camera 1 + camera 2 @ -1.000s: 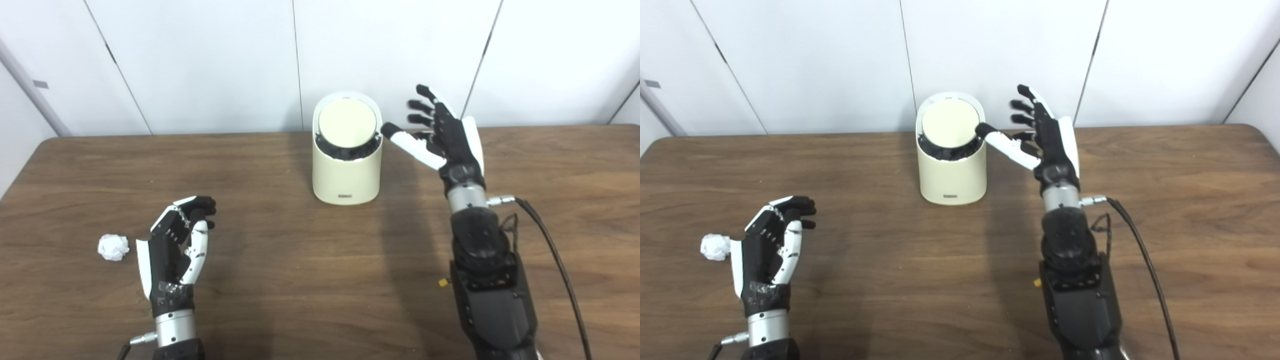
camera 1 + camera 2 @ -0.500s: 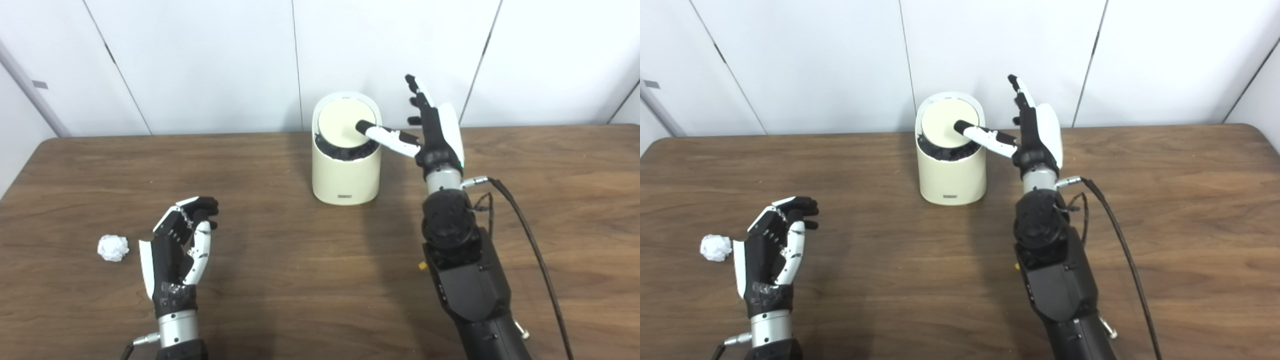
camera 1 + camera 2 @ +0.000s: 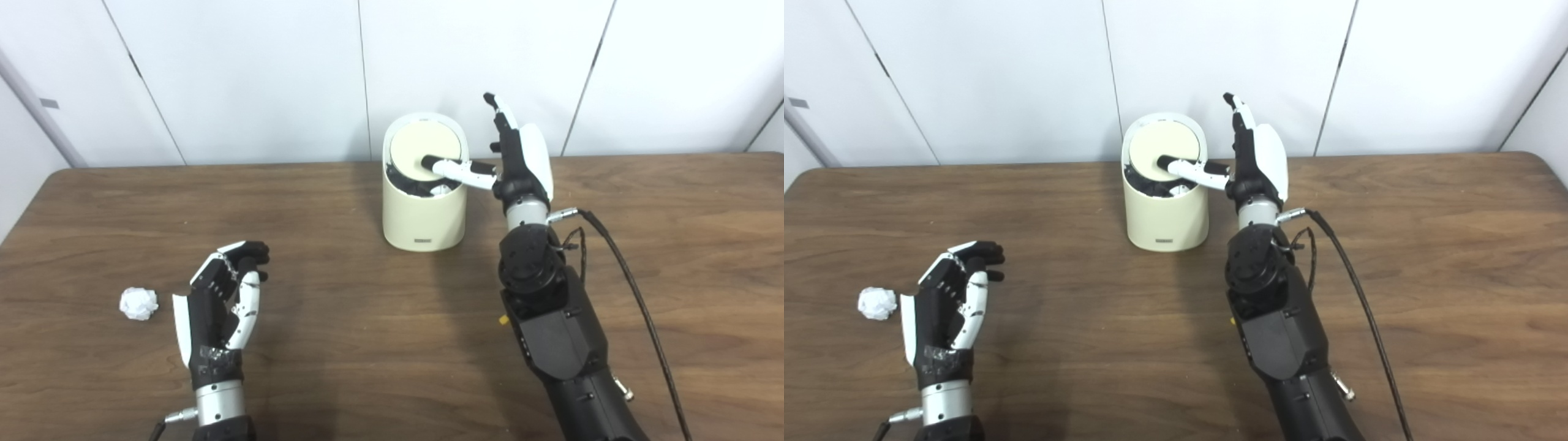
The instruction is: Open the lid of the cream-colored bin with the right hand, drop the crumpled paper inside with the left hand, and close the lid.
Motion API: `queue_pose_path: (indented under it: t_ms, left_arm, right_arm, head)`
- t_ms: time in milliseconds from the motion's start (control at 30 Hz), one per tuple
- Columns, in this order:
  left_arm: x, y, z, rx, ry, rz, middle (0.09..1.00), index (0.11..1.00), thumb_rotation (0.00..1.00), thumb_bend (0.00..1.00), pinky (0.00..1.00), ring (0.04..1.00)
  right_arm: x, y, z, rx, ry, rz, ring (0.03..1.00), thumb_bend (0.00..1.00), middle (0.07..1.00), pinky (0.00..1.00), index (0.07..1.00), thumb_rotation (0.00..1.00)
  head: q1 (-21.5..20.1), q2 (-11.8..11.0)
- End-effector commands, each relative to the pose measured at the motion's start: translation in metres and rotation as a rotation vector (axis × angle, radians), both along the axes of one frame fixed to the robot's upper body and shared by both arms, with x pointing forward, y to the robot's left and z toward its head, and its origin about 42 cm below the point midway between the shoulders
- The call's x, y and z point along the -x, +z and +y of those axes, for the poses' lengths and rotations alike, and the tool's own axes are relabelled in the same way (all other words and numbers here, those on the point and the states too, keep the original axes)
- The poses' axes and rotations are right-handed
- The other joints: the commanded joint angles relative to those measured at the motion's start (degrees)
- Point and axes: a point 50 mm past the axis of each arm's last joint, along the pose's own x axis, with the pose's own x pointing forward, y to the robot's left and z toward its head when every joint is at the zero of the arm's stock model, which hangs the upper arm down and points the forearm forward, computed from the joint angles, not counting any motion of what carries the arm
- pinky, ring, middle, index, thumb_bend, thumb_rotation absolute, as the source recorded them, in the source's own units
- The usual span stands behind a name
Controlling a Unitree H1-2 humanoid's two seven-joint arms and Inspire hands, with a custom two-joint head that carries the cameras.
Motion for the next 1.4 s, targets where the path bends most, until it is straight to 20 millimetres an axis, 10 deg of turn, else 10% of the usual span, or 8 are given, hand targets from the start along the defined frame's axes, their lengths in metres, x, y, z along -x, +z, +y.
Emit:
queue_pose_path:
  t_ms: [0, 1367]
  left_arm:
    - [-0.0043, 0.0105, -0.0038, -0.01, -0.008, -0.073, 0.632, 0.602, 0.43, 0.22, 0.53, 0.623]
    - [-0.0047, 0.0078, -0.0022, -0.017, -0.006, -0.072, 0.634, 0.605, 0.43, 0.22, 0.52, 0.623]
  right_arm:
    - [-0.0056, 0.0262, 0.0055, 0.018, 0.0, -0.099, 0.925, 1.0, 0.96, 0.79, 0.945, 0.33]
    - [-0.0027, 0.025, 0.0087, 0.001, 0.039, -0.128, 0.875, 0.78, 0.93, 0.73, 0.914, 0.05]
  head:
    - [0.05, 0.01]
    - [-0.48, -0.41]
